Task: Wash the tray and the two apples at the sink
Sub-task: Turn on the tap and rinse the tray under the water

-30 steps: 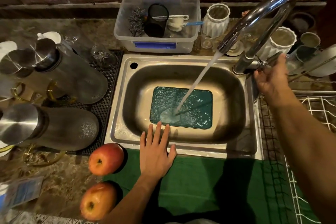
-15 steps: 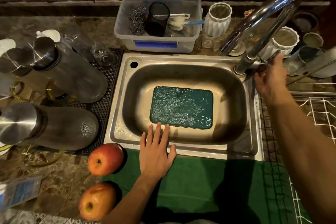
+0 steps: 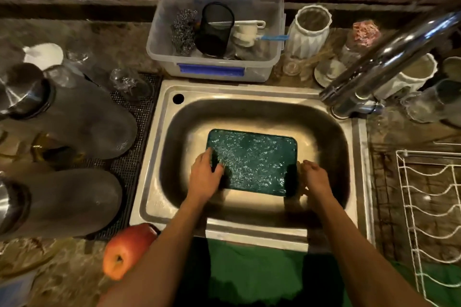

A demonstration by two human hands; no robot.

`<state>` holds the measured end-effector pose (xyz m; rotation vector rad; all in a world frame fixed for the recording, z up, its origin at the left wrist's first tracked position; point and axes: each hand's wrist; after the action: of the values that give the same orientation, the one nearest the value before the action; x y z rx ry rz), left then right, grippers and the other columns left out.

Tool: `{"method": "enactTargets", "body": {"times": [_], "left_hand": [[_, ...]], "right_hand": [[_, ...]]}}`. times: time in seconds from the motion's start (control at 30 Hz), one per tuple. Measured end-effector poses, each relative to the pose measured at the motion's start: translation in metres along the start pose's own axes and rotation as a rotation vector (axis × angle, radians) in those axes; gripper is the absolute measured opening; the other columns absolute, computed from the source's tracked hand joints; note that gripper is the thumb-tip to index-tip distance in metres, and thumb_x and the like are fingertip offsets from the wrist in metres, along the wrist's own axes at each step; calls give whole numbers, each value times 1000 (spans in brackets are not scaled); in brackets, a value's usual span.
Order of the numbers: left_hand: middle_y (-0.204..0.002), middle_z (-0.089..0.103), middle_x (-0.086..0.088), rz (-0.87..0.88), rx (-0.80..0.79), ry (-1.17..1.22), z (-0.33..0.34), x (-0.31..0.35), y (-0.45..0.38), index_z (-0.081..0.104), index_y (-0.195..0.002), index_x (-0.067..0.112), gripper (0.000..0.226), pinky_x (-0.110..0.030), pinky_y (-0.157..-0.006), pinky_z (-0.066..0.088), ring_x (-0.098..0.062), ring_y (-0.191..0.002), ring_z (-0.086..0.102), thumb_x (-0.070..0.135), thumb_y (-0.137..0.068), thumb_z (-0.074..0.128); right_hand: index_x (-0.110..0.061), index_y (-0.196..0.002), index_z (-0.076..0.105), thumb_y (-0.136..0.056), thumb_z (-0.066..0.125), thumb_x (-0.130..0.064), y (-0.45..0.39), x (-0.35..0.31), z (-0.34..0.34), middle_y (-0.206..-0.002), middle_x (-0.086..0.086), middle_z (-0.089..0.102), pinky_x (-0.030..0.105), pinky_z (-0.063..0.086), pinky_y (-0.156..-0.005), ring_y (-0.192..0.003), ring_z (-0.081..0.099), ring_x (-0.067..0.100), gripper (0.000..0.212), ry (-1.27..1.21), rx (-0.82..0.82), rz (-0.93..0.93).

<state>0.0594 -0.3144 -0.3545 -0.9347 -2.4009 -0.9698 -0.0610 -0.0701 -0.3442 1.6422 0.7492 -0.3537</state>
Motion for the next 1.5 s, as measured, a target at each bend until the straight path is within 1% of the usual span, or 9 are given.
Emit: {"method": "enactTargets", "body": {"times": [0.2,0.33,0.47,0.63,0.87,0.97,1.13,1.4,1.5], "left_hand": [[-124,64,-22,-194,-18,284,8,-6,-42,52,-134,8,39,-46,-96,52,-36,-107,65,18,-98,59],[-89,65,-19,-418,-60,705,8,-5,-51,62,-106,14,15,-32,-54,55,-23,-59,64,23,-101,52],[-67,63,-11,-491,8,825,11,-11,-55,66,-84,11,21,-28,-52,49,-25,-60,55,10,-96,48],[-77,62,-17,-514,33,843,13,-17,-53,64,-73,7,33,-37,-66,49,-26,-69,56,-4,-97,44],[-107,67,-31,-549,32,775,9,-27,-55,68,-113,-12,23,-59,-94,52,-36,-91,61,-8,-98,51],[-108,67,-29,-522,22,812,5,-23,-52,65,-114,-13,23,-54,-92,54,-35,-92,63,-6,-100,49],[-91,68,-14,-429,15,904,-2,-10,-44,66,-111,1,23,-23,-58,56,-22,-73,61,1,-104,45],[-102,78,-7,-302,70,1012,-16,-7,-31,74,-104,18,33,-24,-70,60,-15,-89,74,1,-103,46],[-97,80,1,-260,90,1045,-22,-4,-24,75,-103,22,35,-24,-67,60,-10,-85,75,0,-102,48]], "right_hand": [[-7,-86,63,-94,45,-10,-8,-5,13,-66,11,63,25,48,-46,-50,61,23,20,-190,-31,165],[-12,-83,68,-96,45,-21,-13,-5,18,-72,9,72,34,54,-57,-64,69,27,27,-311,-110,264],[-12,-86,71,-97,42,-20,-18,-3,22,-78,10,75,36,54,-61,-70,70,27,32,-385,-106,300],[-5,-82,69,-91,44,-1,-18,-2,25,-73,15,70,36,55,-50,-63,67,30,27,-434,-3,305],[-1,-97,71,-86,41,12,-20,0,20,-103,22,68,58,53,-90,-83,64,35,35,-483,53,263],[3,-126,65,-85,39,11,-19,-2,16,-128,26,64,64,46,-103,-104,61,39,49,-493,41,225],[-7,-128,67,-94,41,7,-21,-9,7,-127,22,67,63,49,-100,-117,62,45,45,-490,30,137],[-19,-110,72,-99,41,6,-15,-18,-2,-115,8,73,49,56,-90,-113,66,34,41,-538,-28,-1],[-15,-121,69,-100,44,2,-9,-20,-7,-119,7,72,41,60,-81,-113,67,31,37,-573,-86,-57]]}}
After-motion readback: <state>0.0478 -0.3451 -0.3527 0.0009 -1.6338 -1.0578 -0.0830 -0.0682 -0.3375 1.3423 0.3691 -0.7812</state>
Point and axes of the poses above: each hand's wrist, its own y-axis away from the middle knuckle, its own z-axis out of the palm, x = y × z
